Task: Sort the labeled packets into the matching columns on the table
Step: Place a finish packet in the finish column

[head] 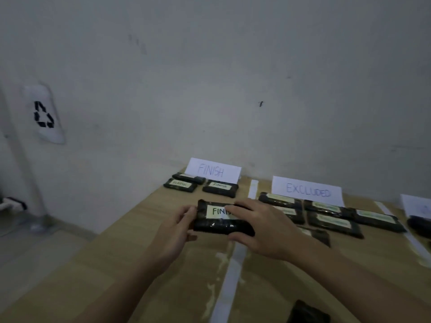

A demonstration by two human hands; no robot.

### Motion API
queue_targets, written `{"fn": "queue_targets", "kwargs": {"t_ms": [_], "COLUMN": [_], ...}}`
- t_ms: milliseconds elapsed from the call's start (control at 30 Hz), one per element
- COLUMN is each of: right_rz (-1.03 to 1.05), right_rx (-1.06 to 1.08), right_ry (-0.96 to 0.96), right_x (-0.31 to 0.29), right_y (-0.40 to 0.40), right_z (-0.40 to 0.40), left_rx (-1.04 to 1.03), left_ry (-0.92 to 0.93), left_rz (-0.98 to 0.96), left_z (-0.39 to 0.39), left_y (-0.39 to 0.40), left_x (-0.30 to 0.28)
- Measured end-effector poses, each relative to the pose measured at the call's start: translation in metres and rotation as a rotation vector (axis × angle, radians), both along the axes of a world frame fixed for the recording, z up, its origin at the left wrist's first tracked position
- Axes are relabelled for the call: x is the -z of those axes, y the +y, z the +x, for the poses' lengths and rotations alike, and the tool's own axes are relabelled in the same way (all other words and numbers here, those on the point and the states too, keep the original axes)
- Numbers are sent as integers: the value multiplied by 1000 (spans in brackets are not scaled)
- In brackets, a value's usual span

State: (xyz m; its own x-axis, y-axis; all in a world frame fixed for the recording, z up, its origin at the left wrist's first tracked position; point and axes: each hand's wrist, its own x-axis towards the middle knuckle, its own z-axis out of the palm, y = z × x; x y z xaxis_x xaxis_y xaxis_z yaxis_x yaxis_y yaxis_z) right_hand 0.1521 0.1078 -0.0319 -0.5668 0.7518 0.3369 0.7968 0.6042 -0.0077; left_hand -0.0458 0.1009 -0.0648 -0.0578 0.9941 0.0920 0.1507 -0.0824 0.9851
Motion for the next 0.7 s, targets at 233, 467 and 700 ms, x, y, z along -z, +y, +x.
{"fn": "queue_targets", "kwargs": {"t_ms": [233, 467, 700], "right_rz": [-112, -181, -187], "right_rx": [152, 294, 326], "right_ry": [34, 102, -65], "right_x": [24, 46, 50], "right_y": [82, 139, 142], "right_z": [-62, -67, -71], "left_rx": [-4, 28, 33], "left_ry": [1014, 1045, 1018], "left_rz": [146, 170, 185], "left_z": [-73, -75, -75], "left_y": [25, 33, 32], "left_x": [49, 53, 52]}}
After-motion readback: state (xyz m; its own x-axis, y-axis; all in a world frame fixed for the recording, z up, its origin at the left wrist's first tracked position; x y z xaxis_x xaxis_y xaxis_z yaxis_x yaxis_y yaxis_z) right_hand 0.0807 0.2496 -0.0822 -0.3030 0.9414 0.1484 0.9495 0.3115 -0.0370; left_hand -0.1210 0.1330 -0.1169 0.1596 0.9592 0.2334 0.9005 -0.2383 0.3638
